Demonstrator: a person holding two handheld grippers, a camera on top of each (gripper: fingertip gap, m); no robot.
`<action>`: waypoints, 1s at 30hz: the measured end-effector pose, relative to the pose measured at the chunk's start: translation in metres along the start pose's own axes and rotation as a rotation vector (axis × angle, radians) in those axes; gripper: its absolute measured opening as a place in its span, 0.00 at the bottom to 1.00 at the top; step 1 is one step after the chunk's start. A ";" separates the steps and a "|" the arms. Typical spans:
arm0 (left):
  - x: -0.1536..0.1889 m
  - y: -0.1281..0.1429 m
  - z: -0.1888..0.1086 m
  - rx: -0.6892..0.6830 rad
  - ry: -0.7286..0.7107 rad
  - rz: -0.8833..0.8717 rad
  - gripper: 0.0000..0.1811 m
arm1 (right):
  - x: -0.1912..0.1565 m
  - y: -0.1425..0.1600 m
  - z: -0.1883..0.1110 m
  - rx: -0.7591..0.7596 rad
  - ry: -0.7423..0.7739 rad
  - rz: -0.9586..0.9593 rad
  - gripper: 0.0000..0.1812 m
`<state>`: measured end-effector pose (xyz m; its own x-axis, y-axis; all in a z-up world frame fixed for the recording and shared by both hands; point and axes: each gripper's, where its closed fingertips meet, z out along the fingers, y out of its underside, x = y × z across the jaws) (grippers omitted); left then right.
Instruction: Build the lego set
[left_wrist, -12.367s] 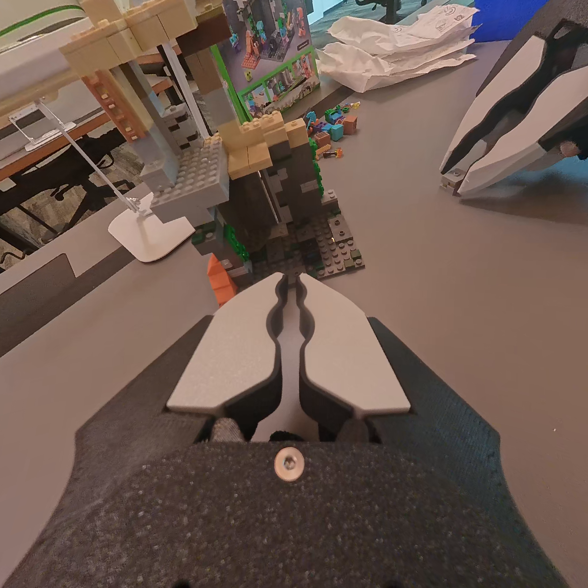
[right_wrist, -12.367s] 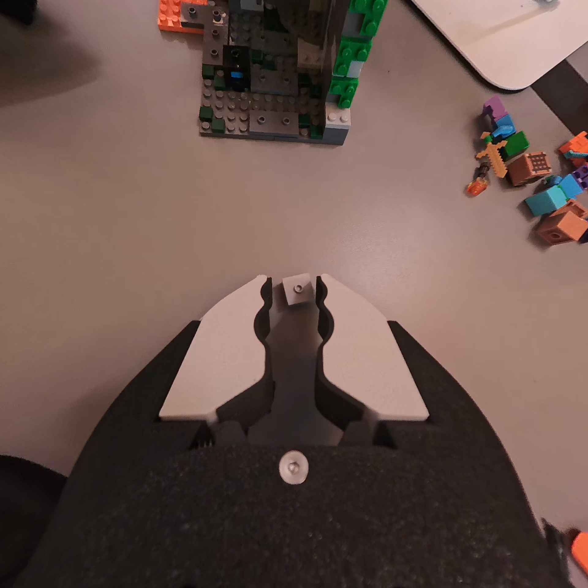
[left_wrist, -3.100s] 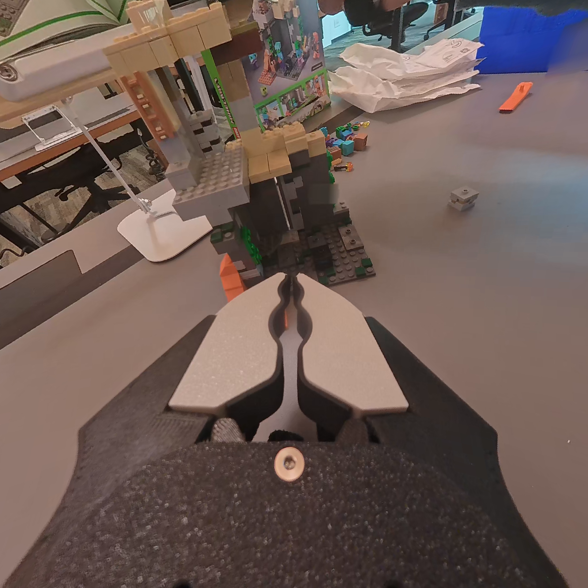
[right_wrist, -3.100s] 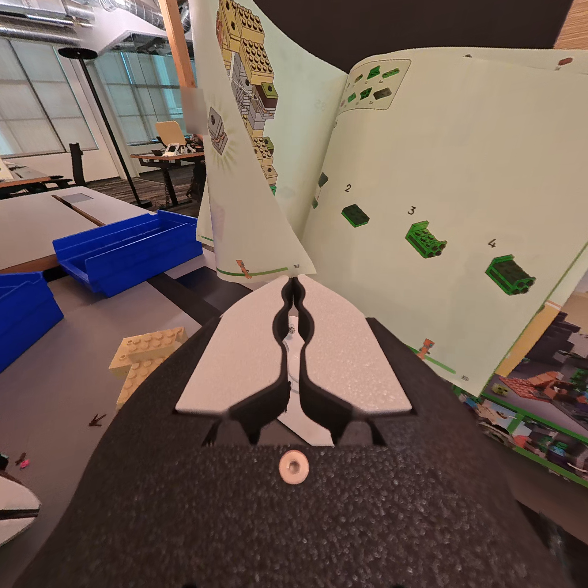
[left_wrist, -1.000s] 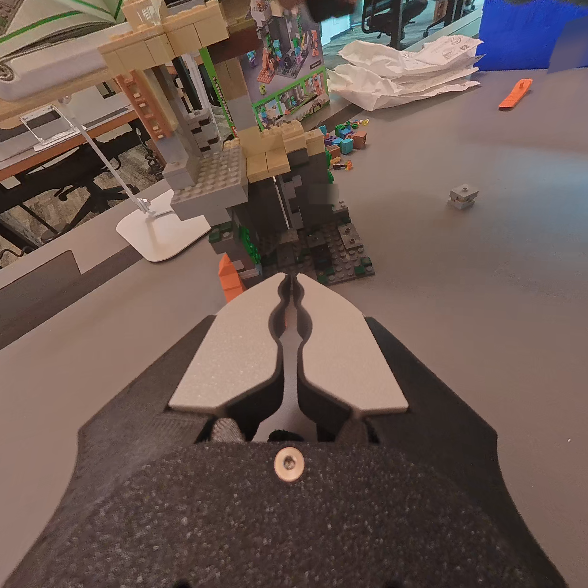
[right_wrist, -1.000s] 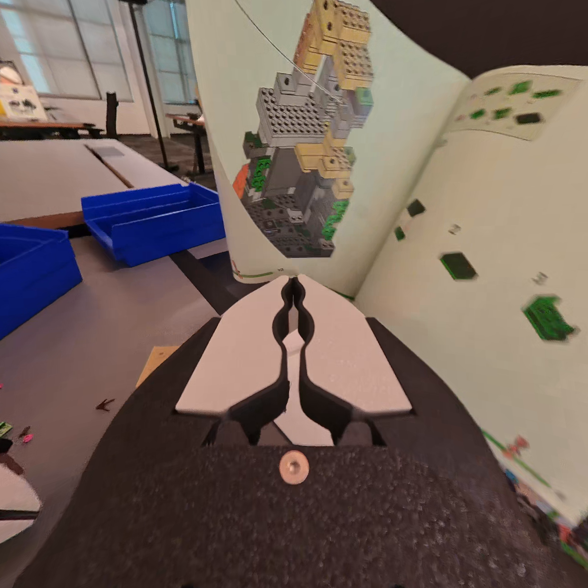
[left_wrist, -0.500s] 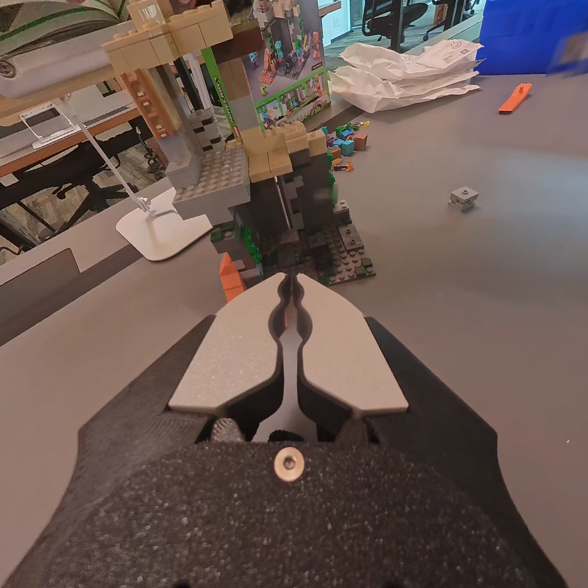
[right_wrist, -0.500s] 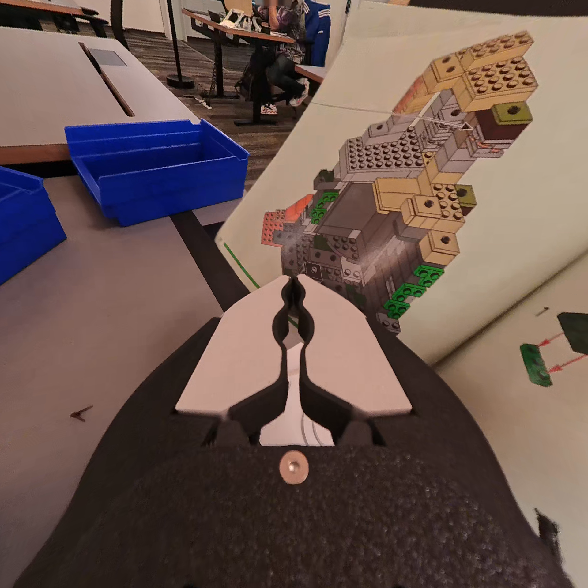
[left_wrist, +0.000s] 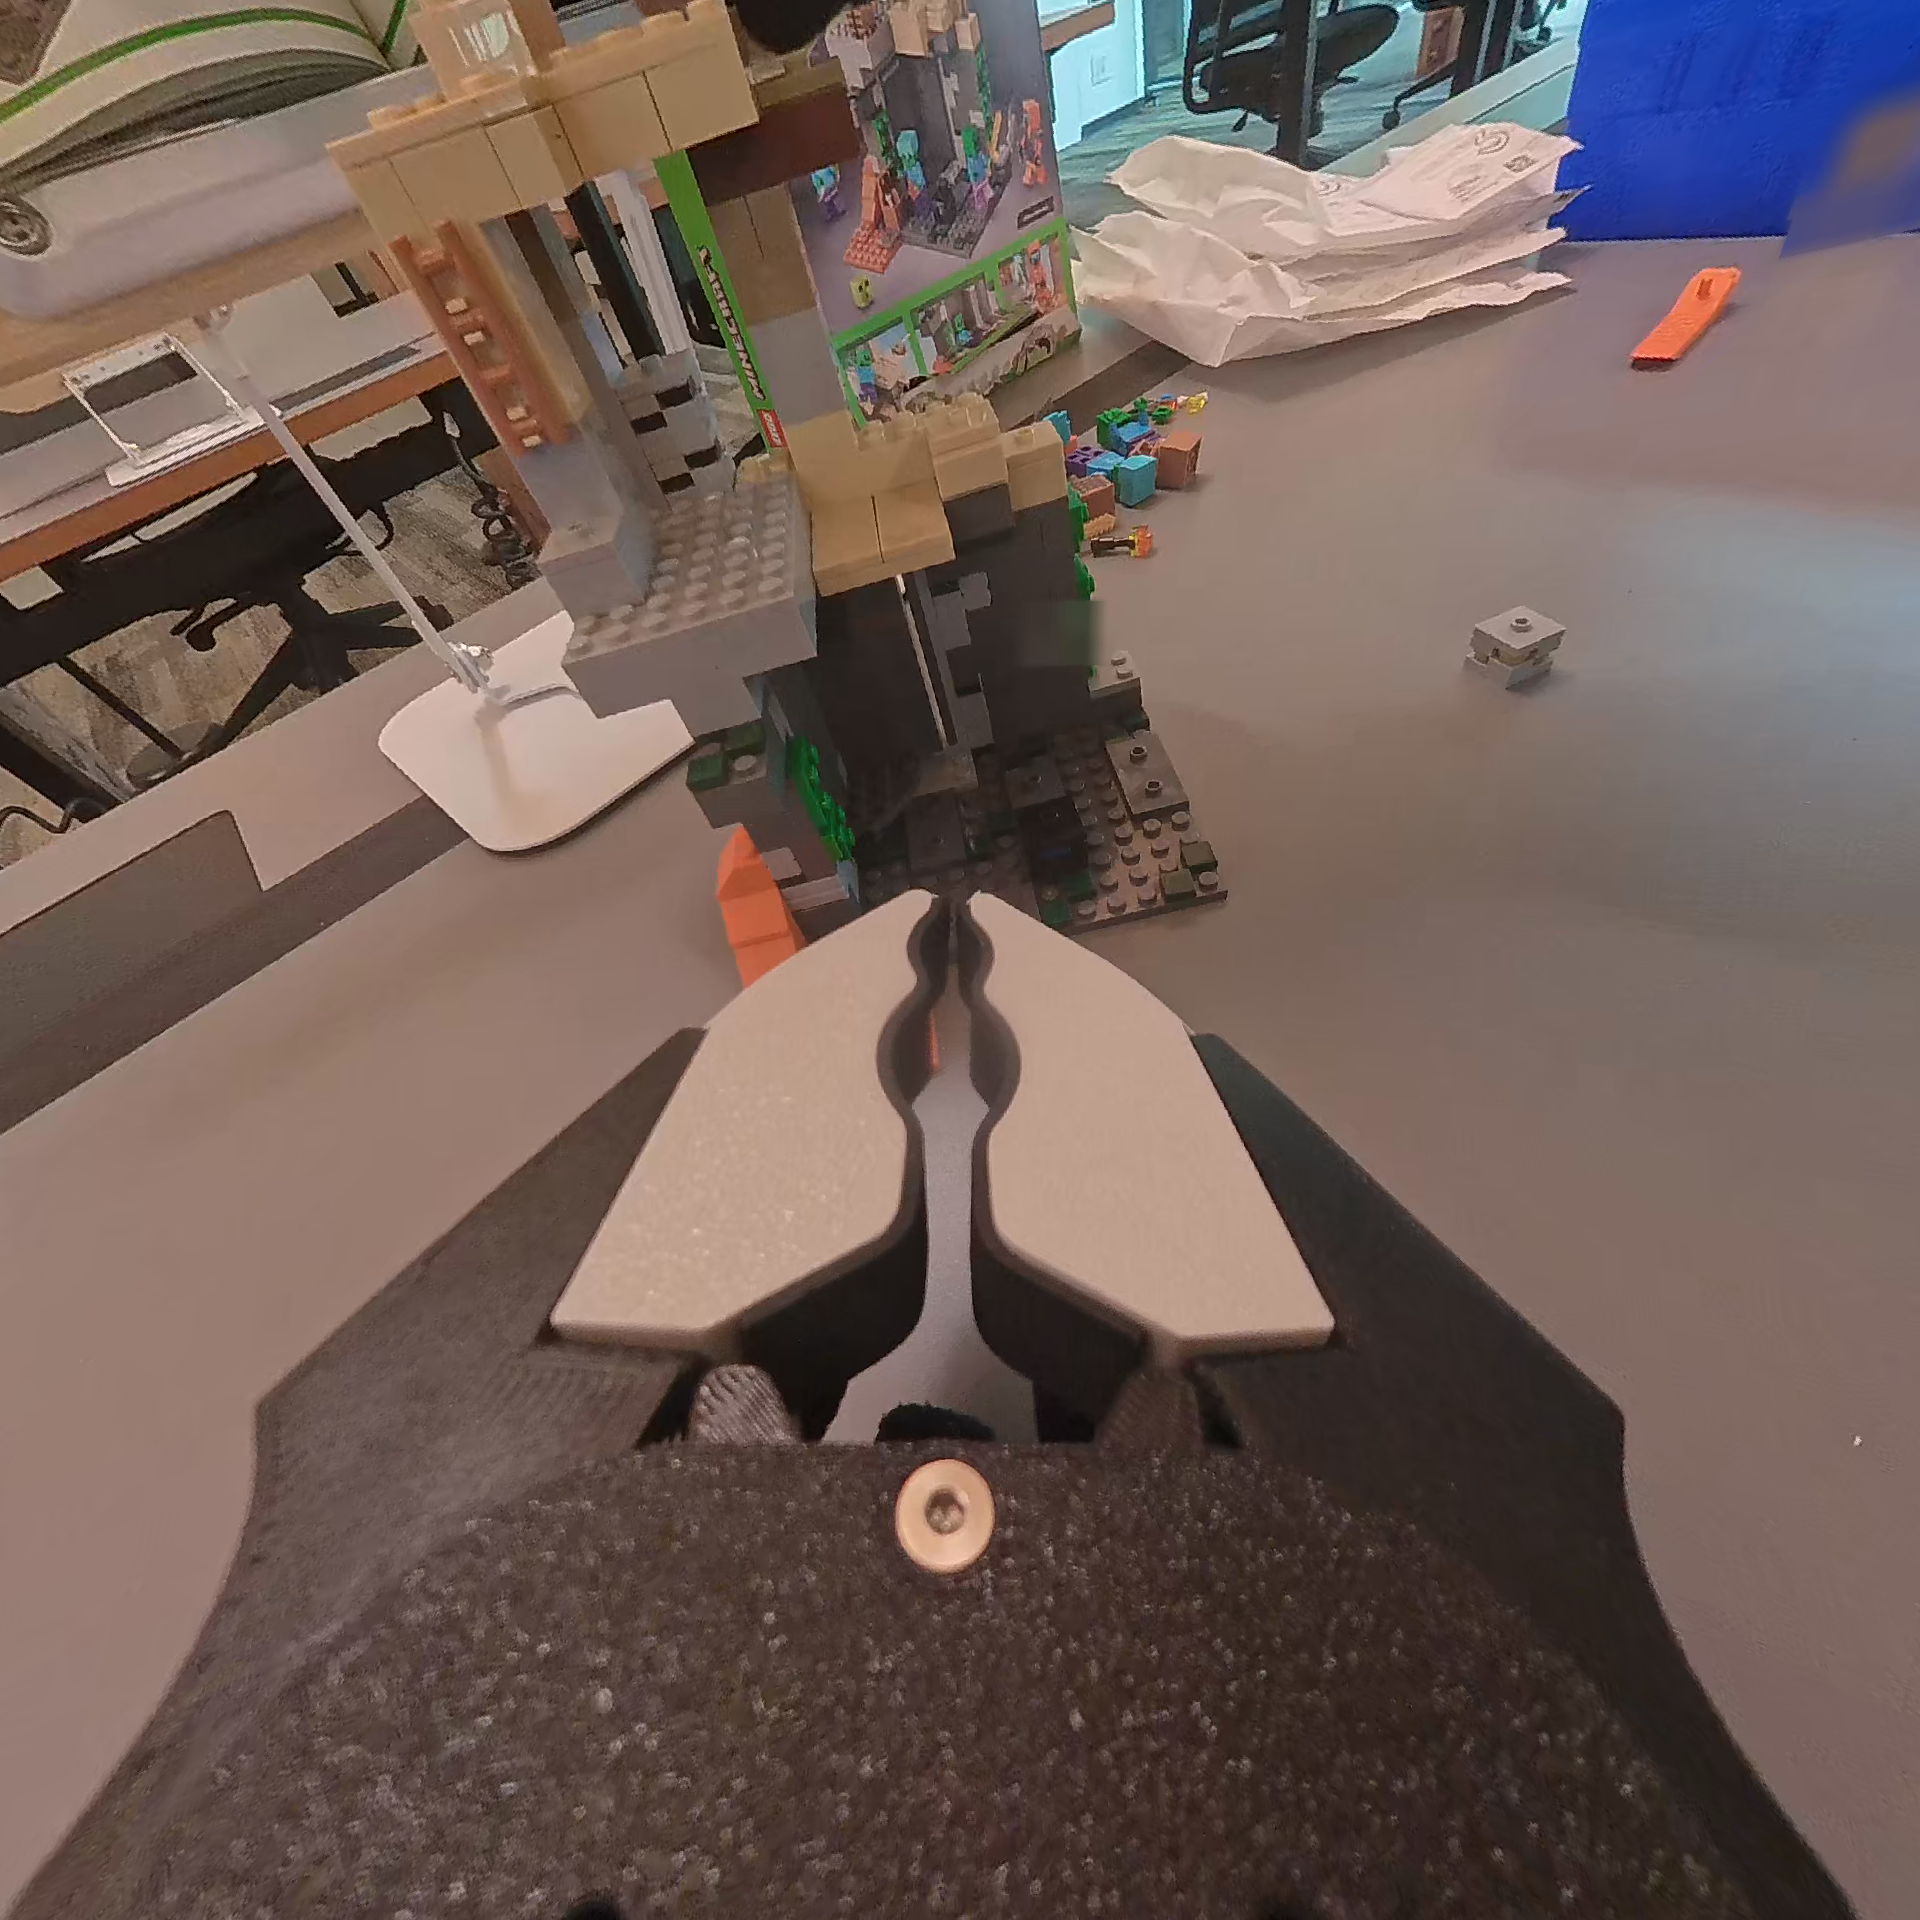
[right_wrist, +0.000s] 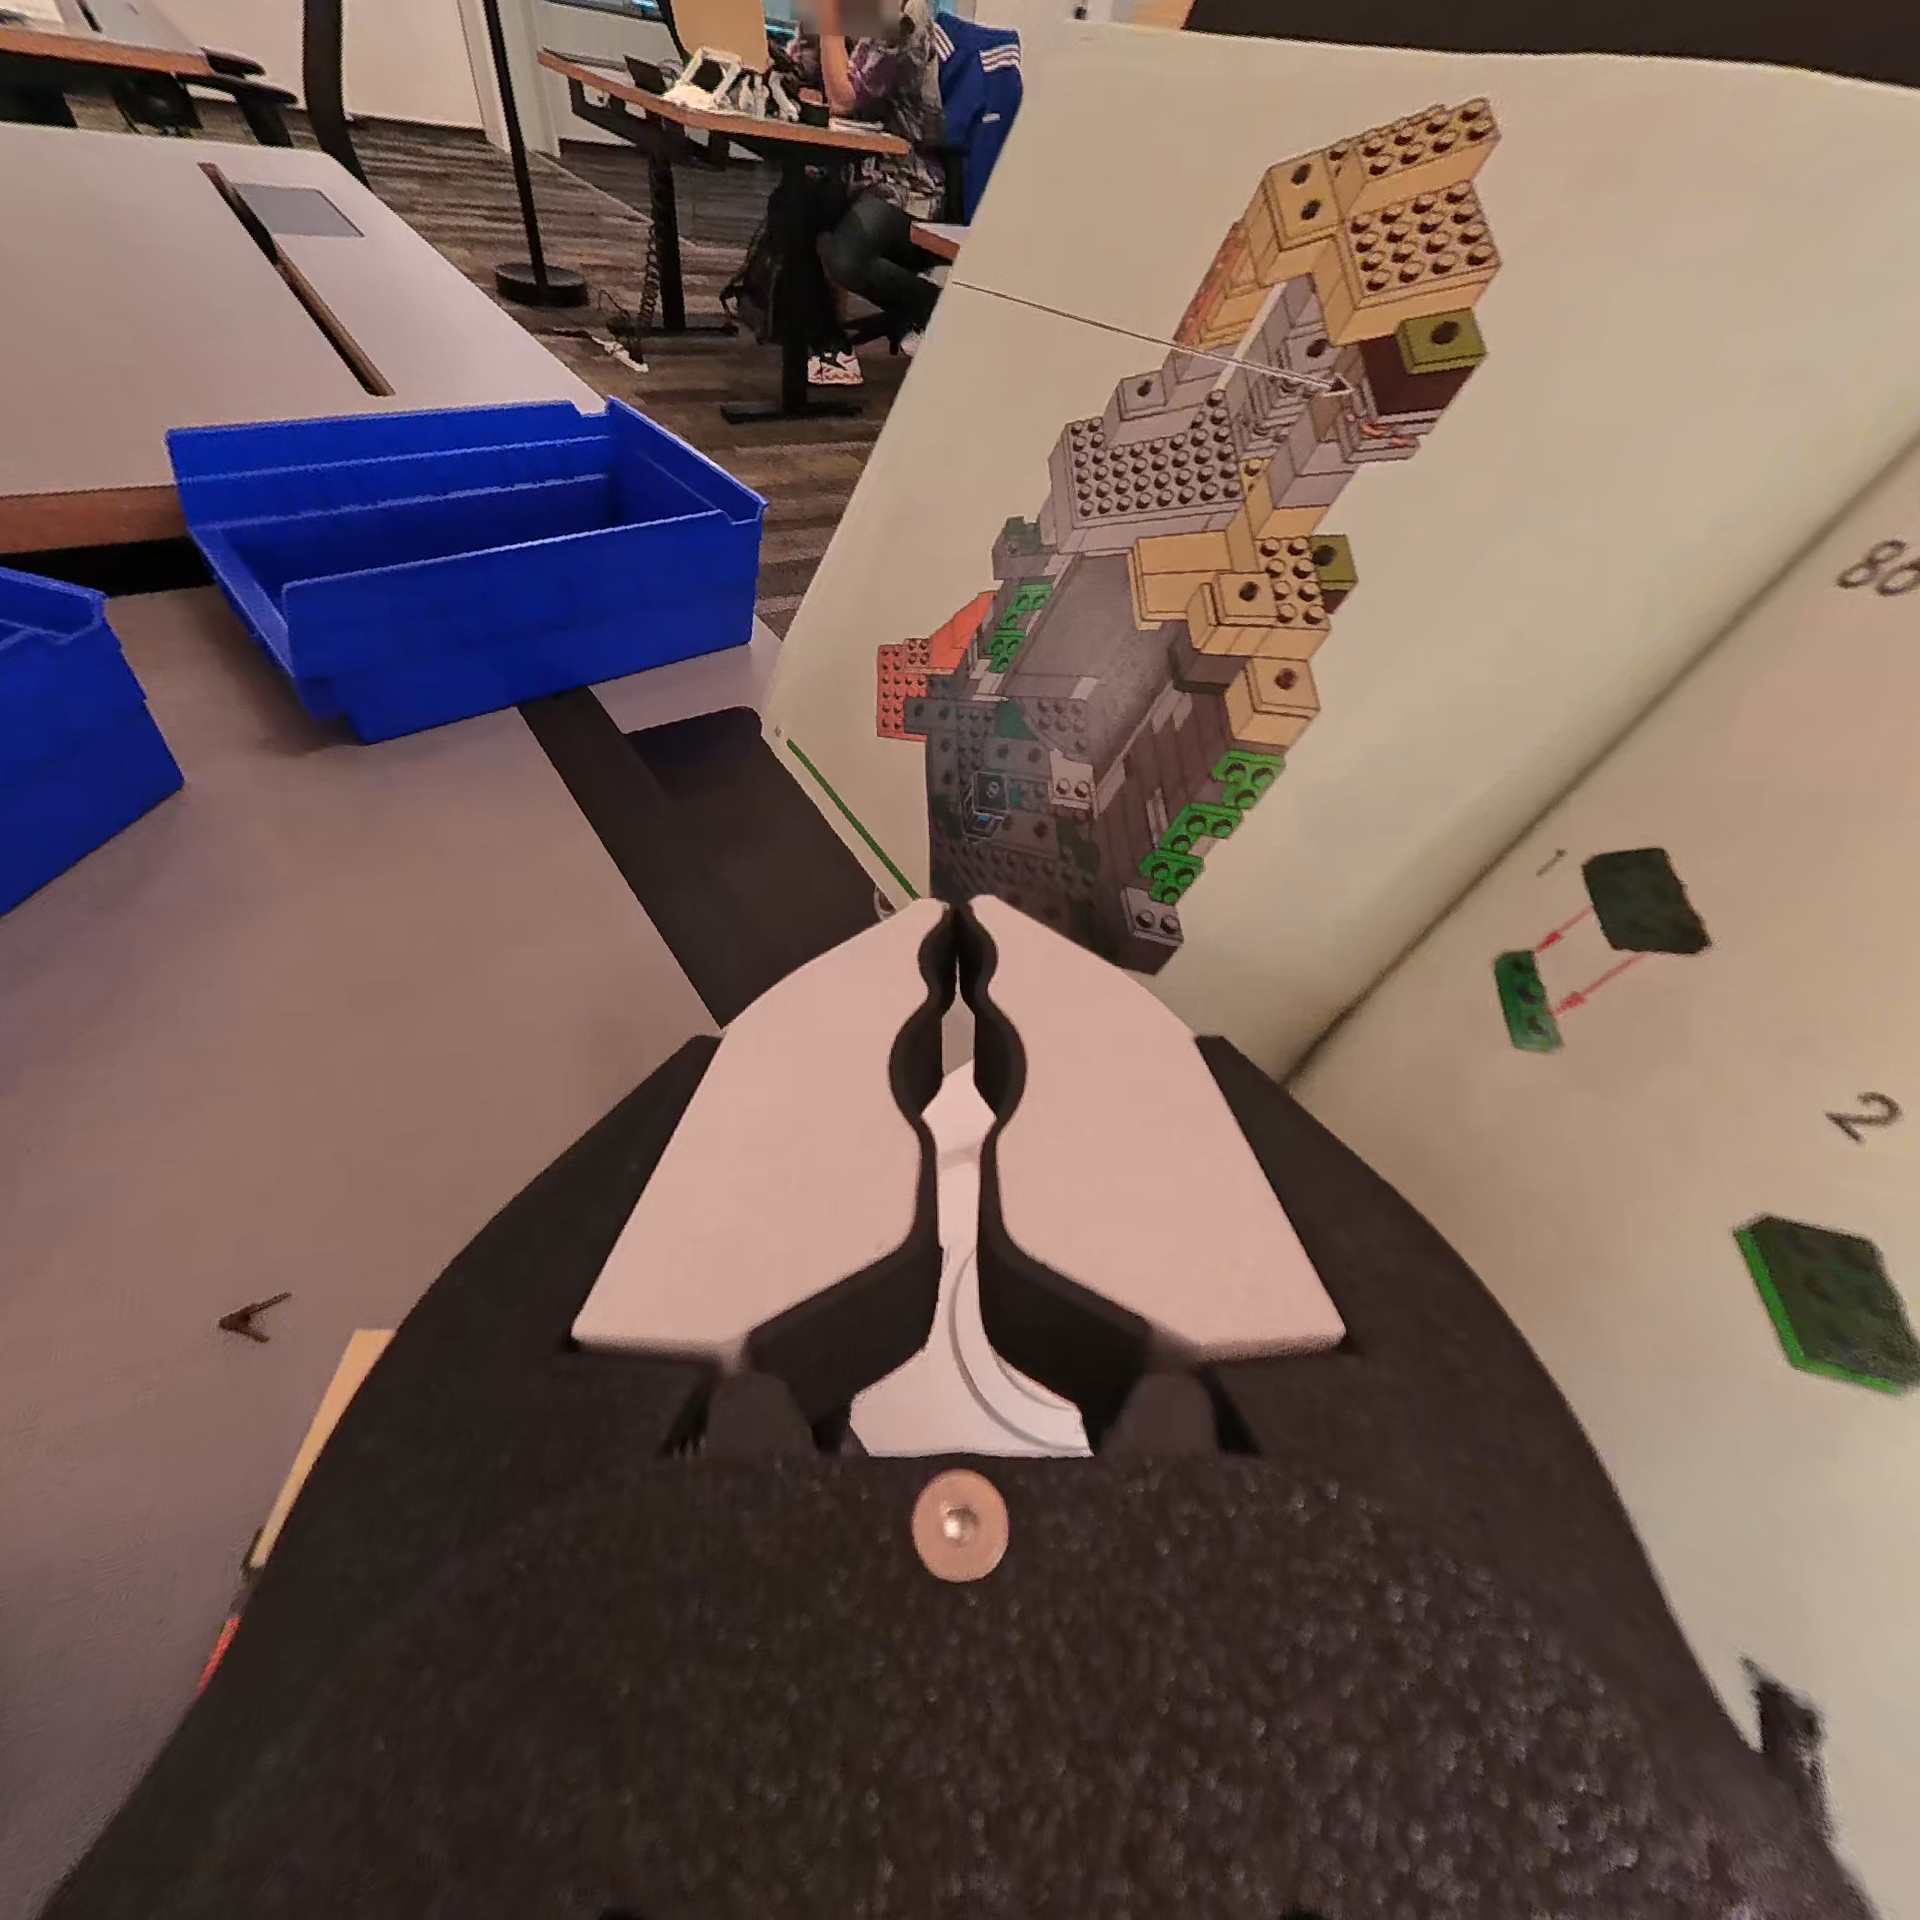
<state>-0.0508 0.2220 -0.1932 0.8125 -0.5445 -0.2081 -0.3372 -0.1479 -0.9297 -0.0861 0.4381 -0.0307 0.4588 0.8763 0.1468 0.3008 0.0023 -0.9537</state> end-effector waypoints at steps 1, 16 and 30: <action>0.000 0.000 0.000 0.000 0.000 0.000 0.00 | 0.002 0.001 -0.002 0.002 0.004 0.002 0.00; 0.000 0.000 0.000 0.000 -0.001 -0.001 0.00 | 0.019 0.012 -0.025 0.023 0.038 0.037 0.00; 0.000 0.000 -0.001 -0.001 -0.001 -0.005 0.00 | 0.025 0.015 -0.050 0.107 0.029 0.090 0.03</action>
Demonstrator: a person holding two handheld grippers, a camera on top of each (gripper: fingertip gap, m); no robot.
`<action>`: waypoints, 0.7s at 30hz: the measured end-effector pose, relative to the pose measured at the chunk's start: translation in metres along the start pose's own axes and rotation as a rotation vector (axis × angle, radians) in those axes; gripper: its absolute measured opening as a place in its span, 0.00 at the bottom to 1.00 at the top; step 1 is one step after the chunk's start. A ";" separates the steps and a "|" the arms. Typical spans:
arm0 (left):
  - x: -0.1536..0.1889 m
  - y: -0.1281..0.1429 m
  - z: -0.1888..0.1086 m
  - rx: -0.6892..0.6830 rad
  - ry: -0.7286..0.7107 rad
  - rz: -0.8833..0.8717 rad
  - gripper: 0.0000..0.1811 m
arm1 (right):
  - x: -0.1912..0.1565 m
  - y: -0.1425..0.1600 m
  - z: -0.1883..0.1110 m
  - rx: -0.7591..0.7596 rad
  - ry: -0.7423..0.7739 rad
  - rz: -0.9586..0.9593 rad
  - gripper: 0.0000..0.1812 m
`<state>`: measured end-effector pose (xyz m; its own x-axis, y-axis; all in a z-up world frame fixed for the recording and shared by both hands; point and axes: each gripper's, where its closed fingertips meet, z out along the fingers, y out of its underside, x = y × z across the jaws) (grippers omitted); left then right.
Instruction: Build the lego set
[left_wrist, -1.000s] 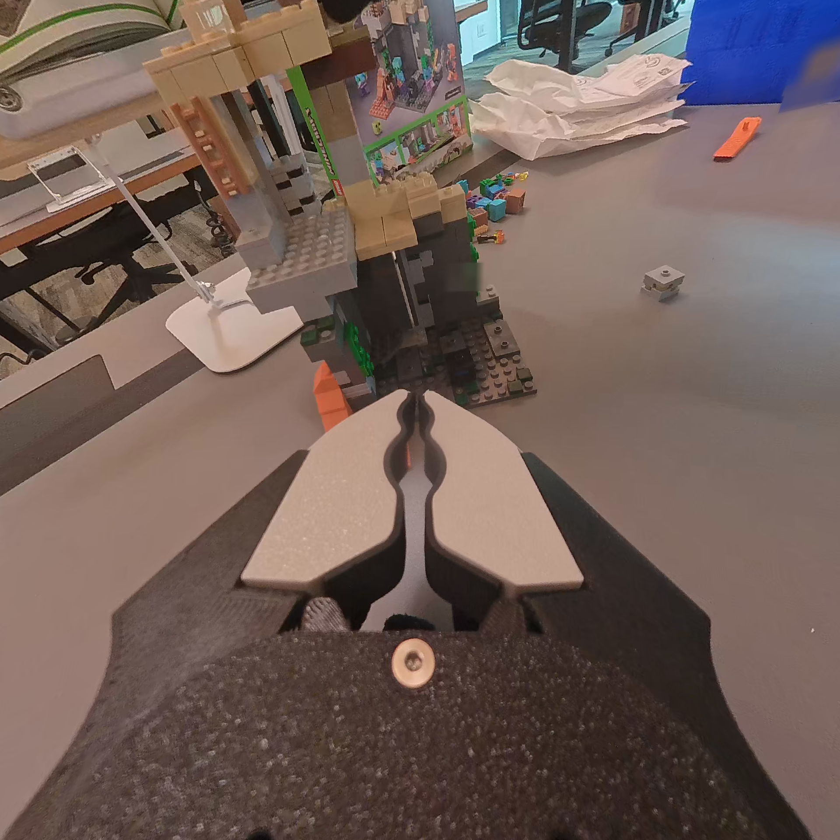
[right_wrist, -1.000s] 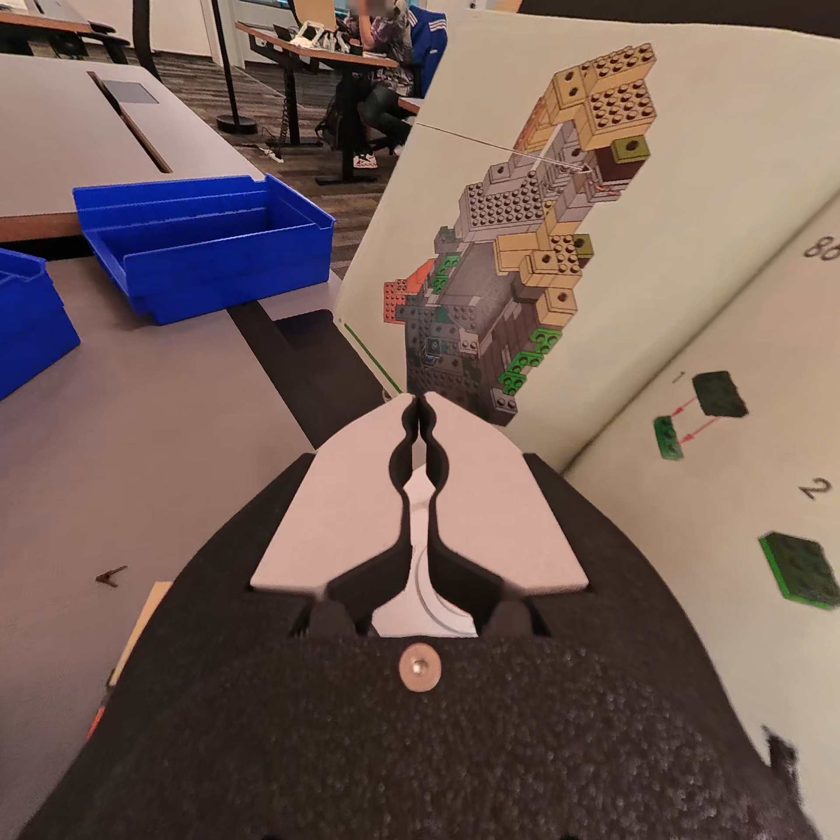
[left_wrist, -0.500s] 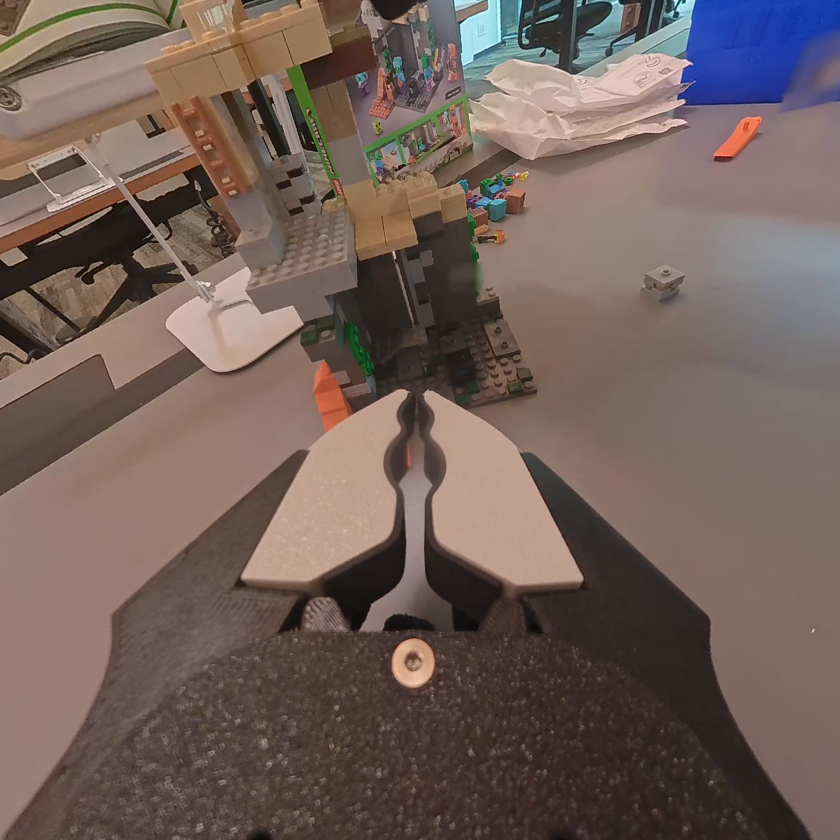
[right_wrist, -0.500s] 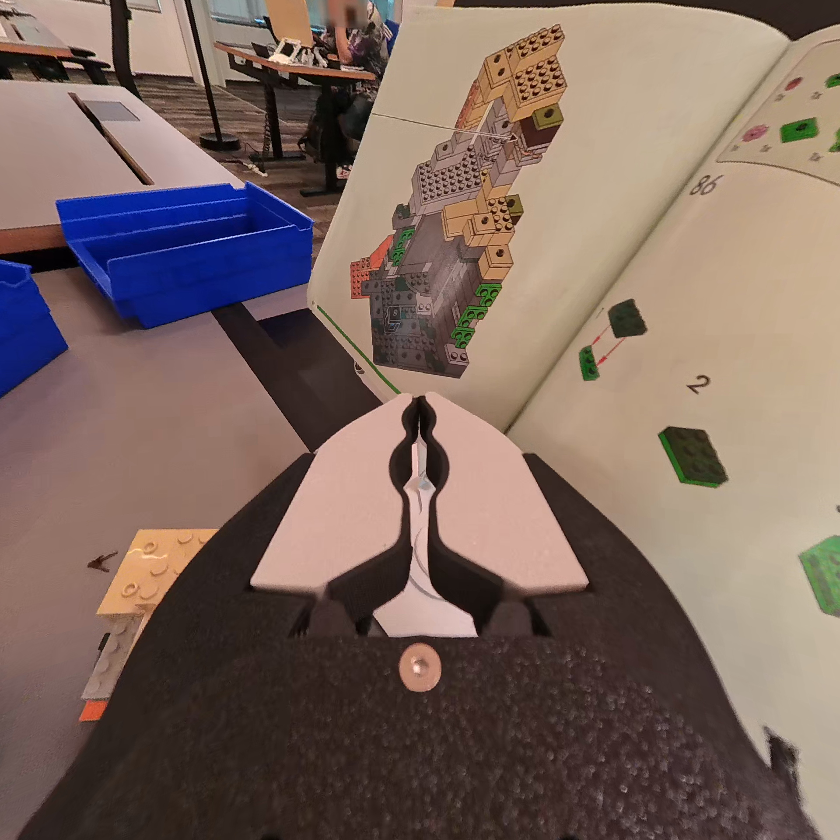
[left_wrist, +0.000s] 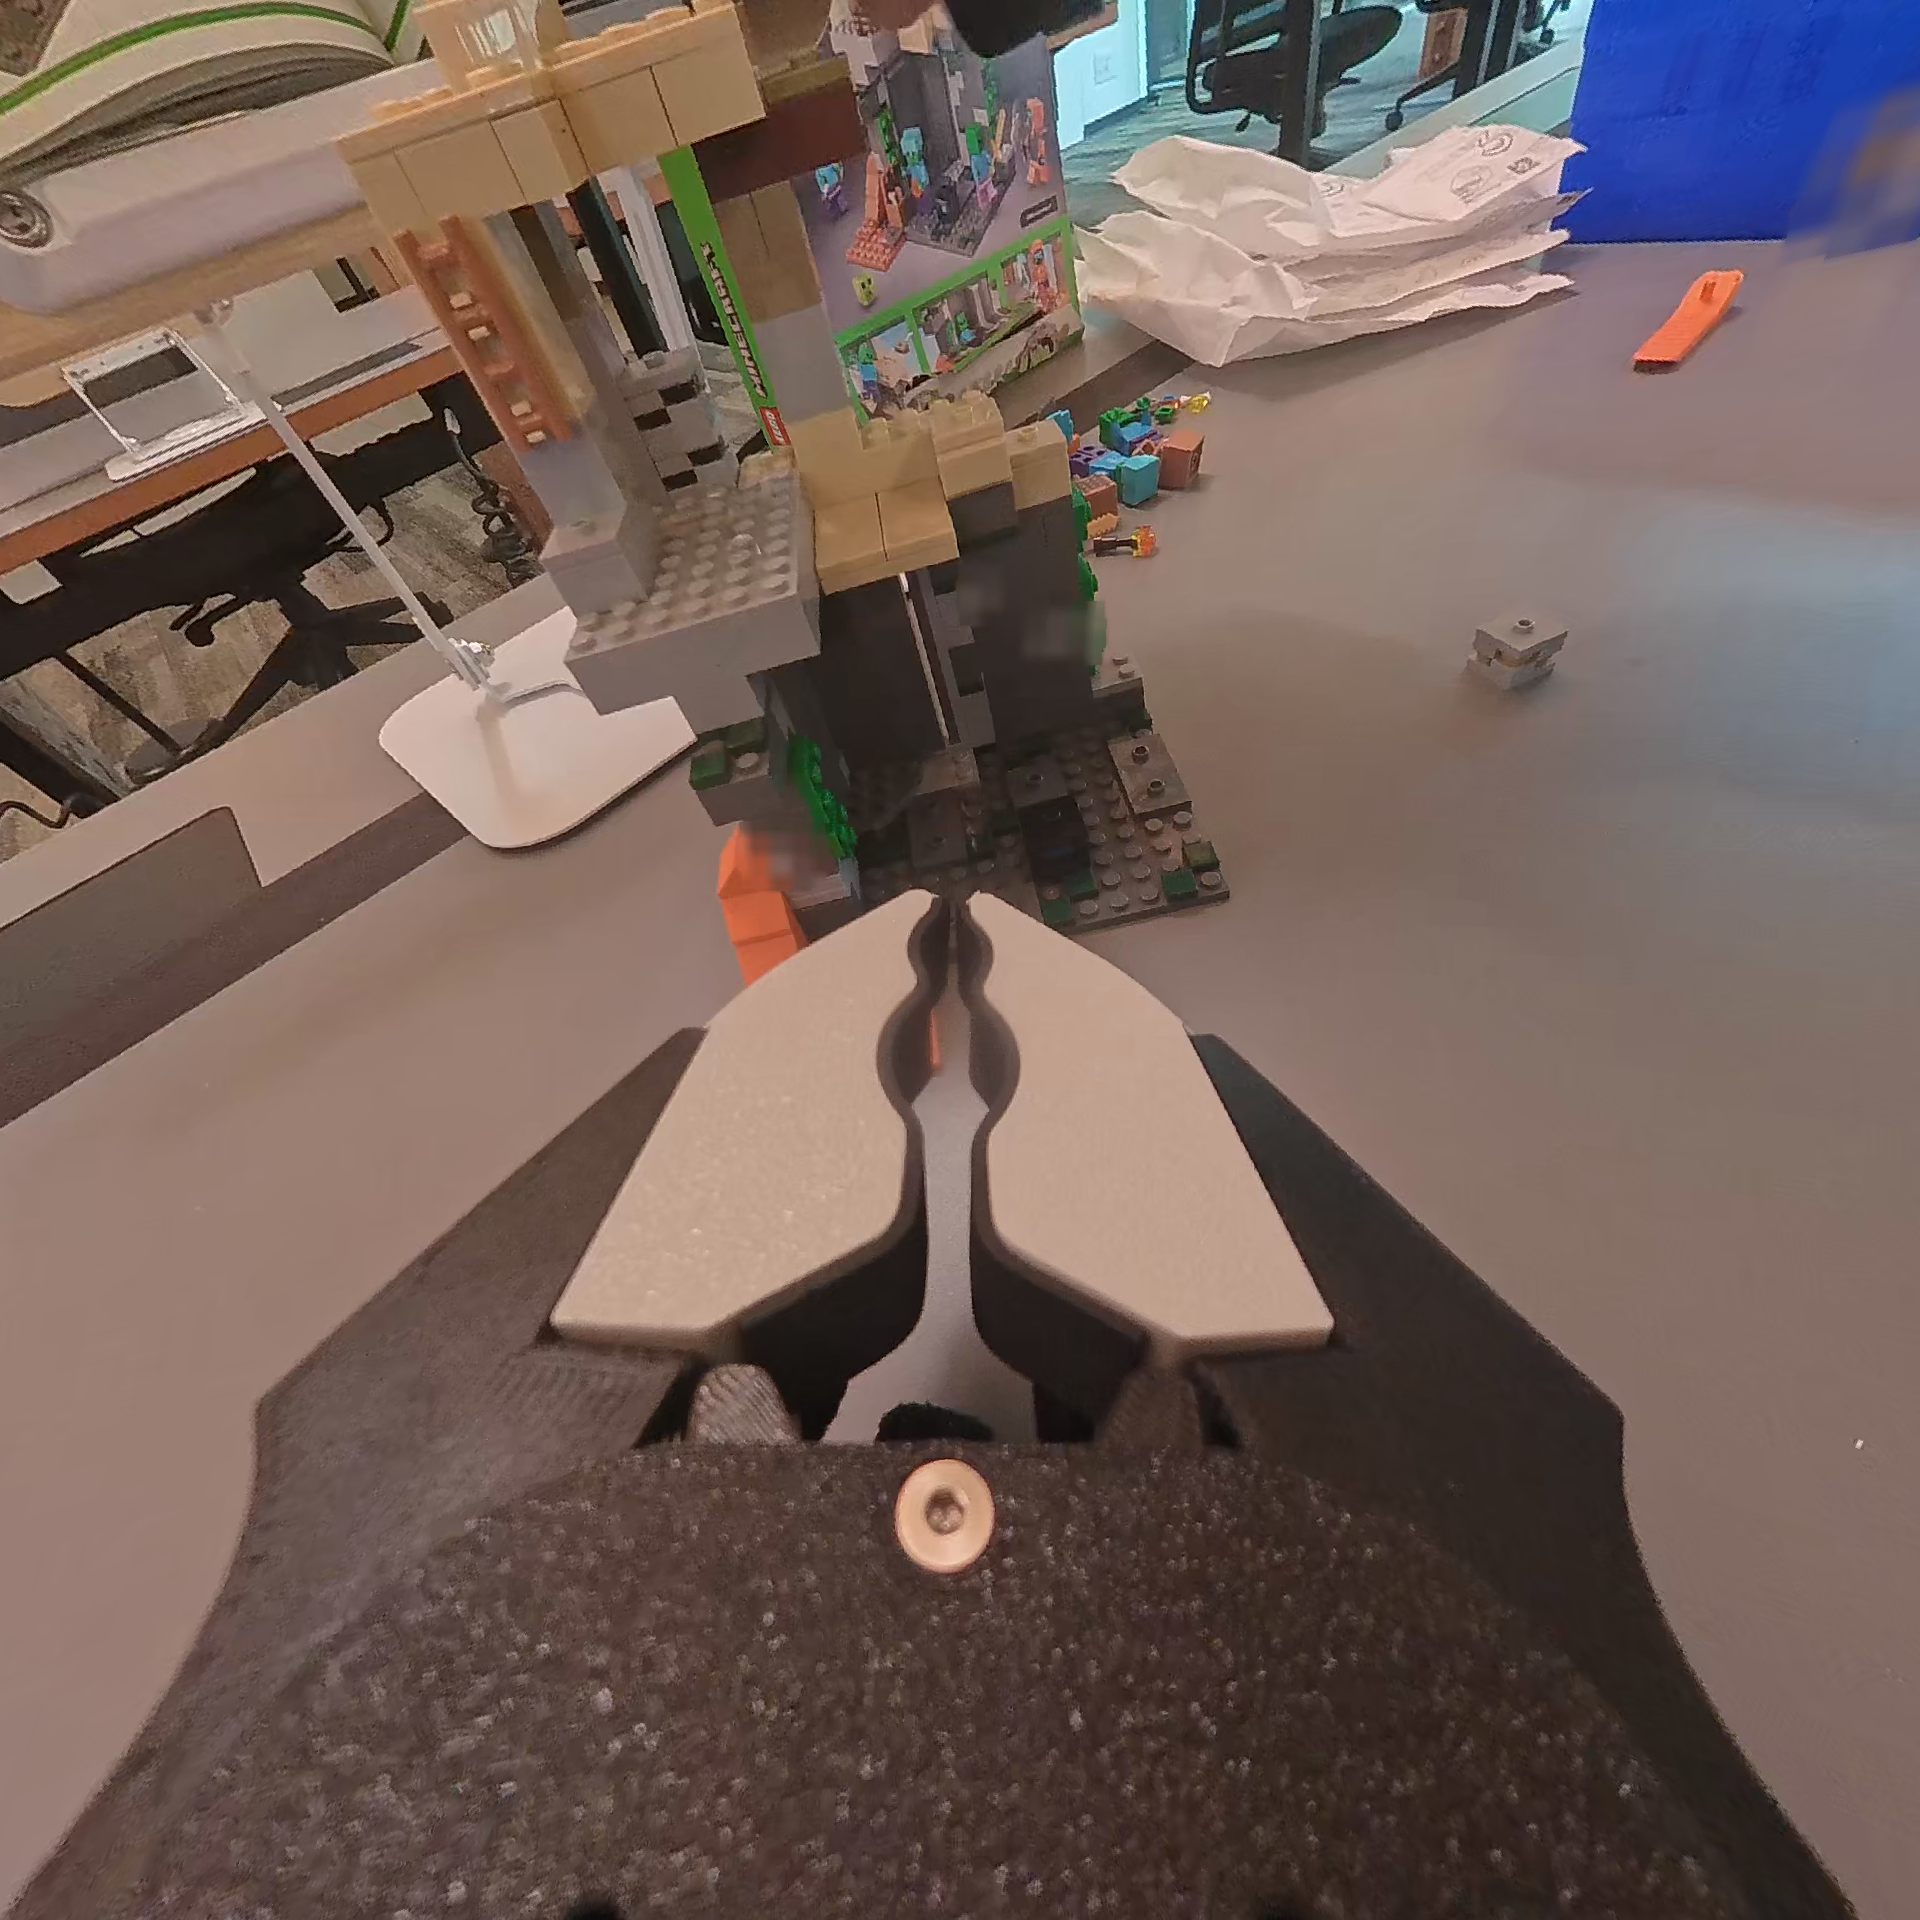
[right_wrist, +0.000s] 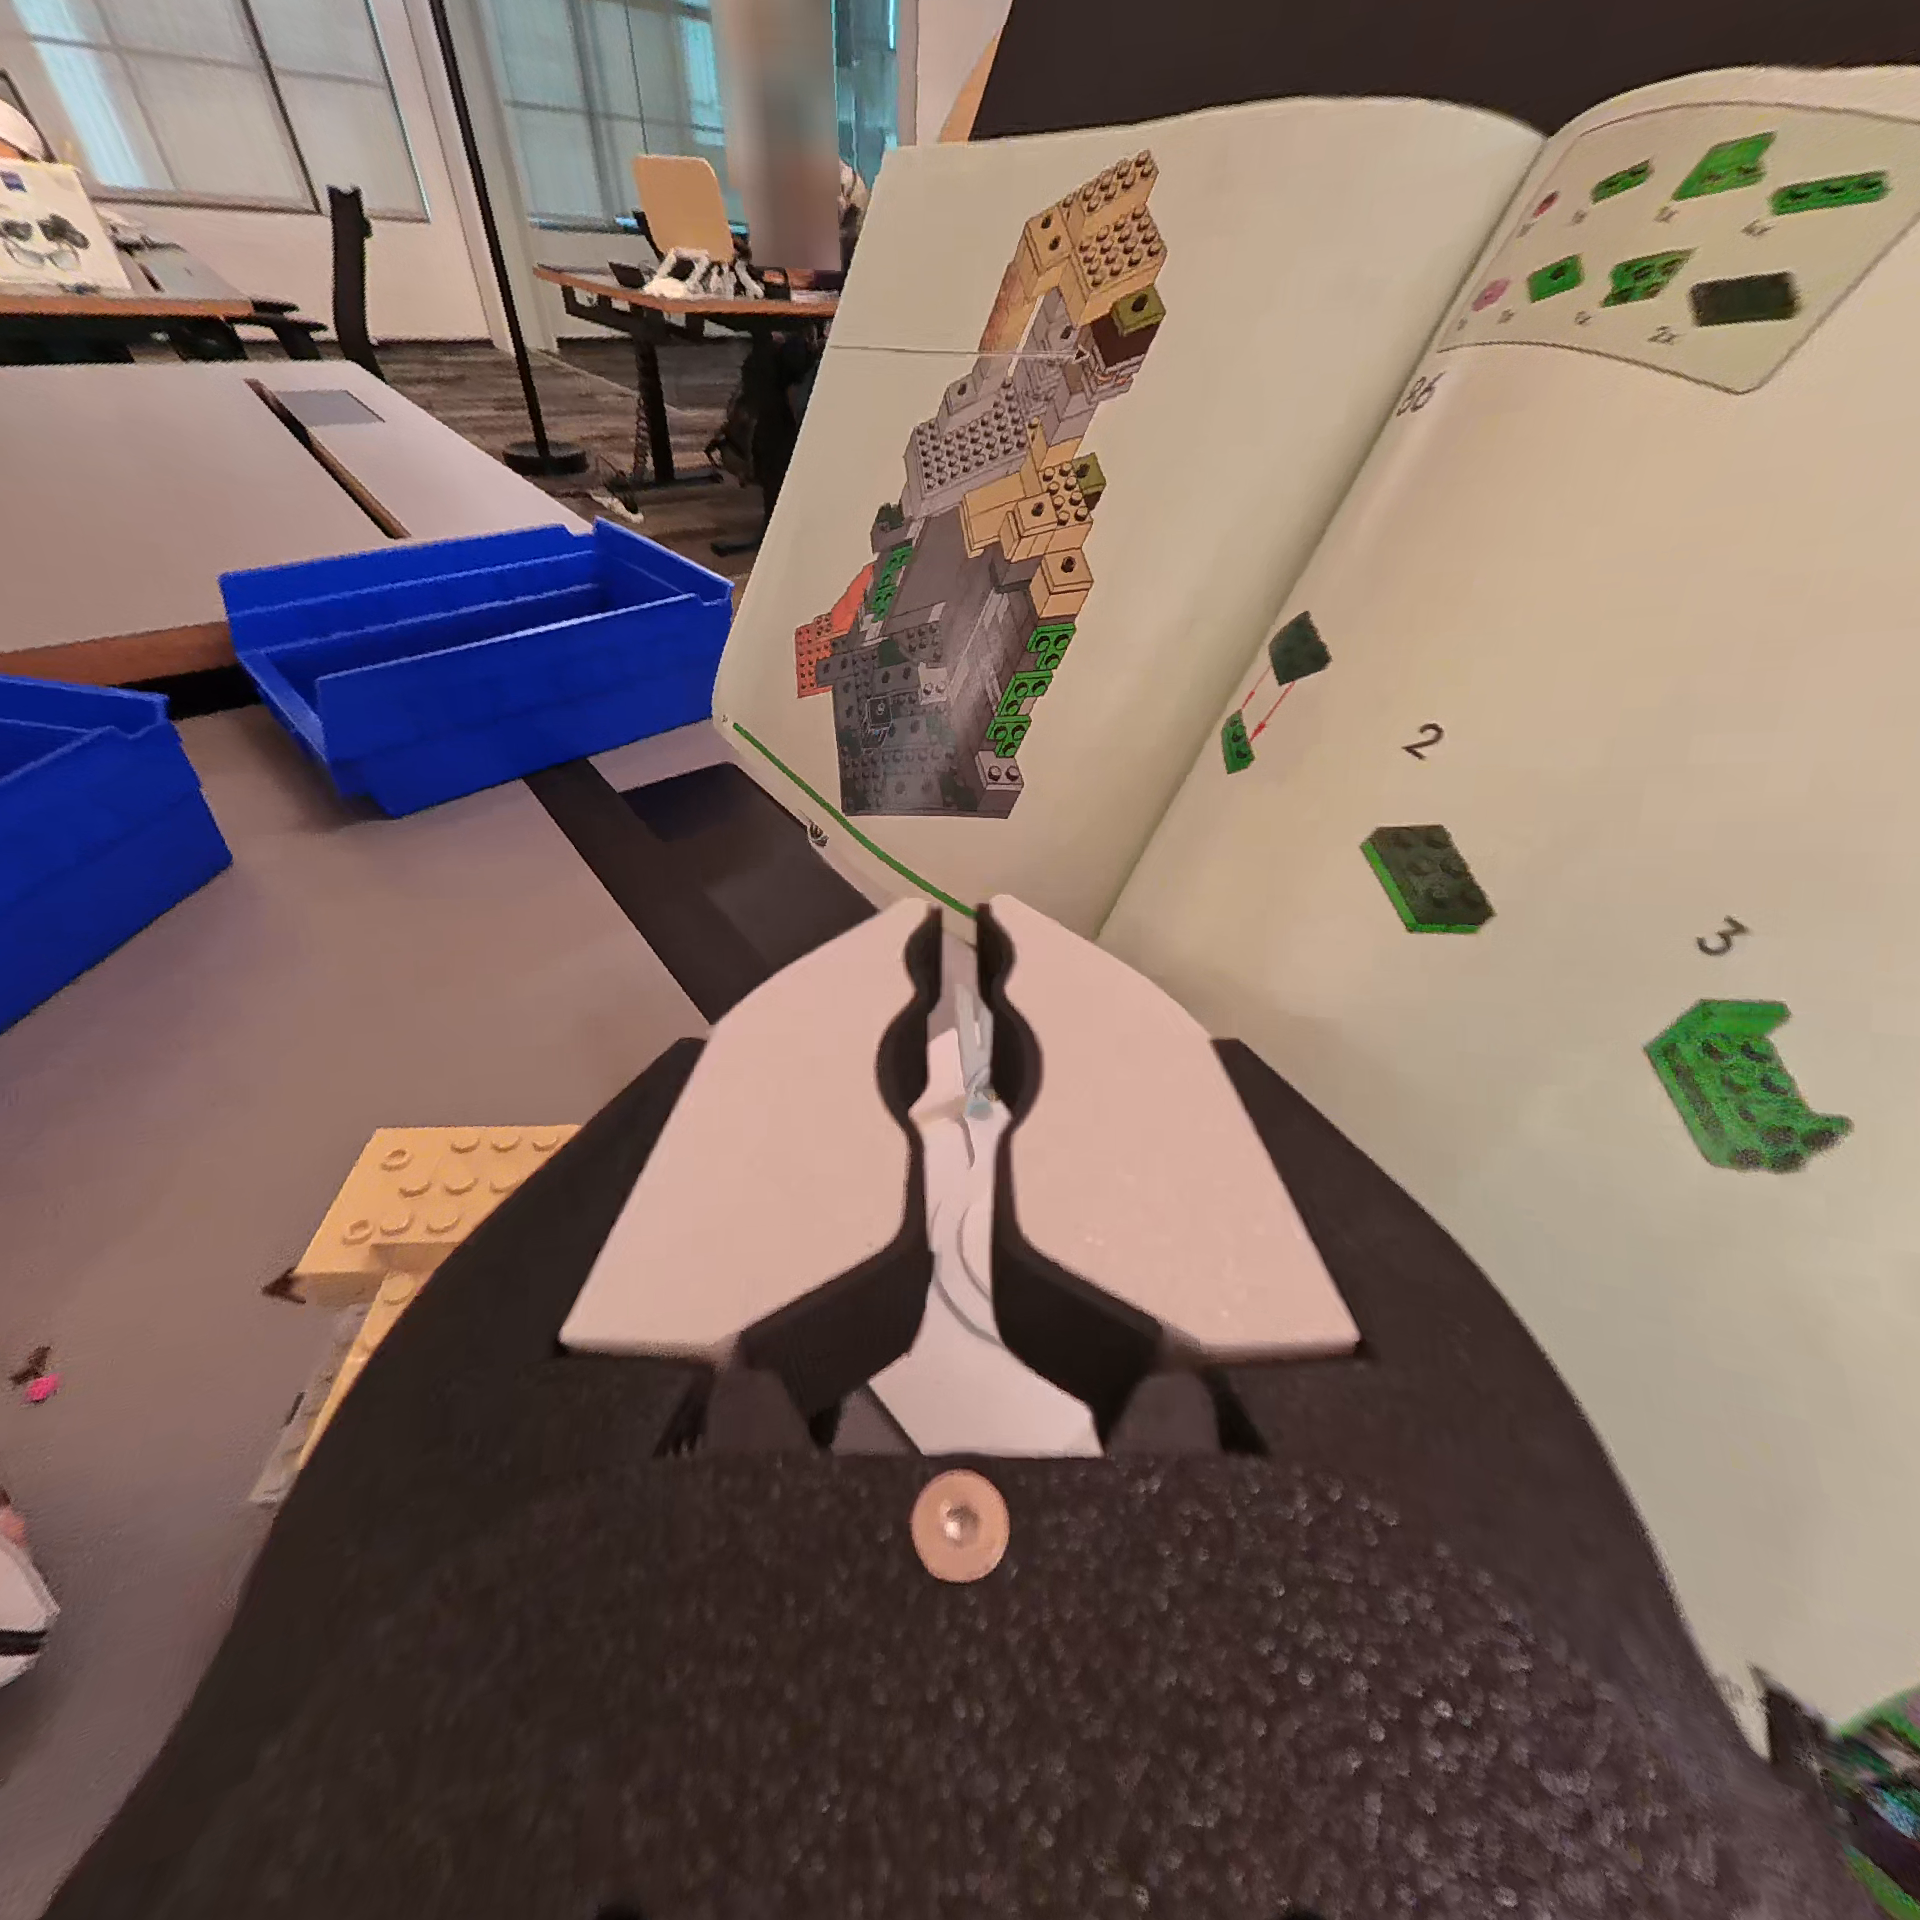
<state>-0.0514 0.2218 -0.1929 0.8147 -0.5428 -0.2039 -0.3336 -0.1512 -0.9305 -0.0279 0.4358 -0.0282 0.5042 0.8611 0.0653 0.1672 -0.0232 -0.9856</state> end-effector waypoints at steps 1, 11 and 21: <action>0.000 0.000 0.000 0.000 0.000 -0.001 0.00 | -0.001 -0.001 -0.003 0.009 -0.008 0.010 0.05; 0.000 0.000 -0.001 0.000 0.000 -0.002 0.00 | -0.004 0.009 -0.058 0.090 -0.026 0.050 0.08; 0.001 0.001 -0.001 -0.002 -0.001 0.010 0.00 | -0.026 0.073 -0.116 -0.044 -0.023 -0.083 0.08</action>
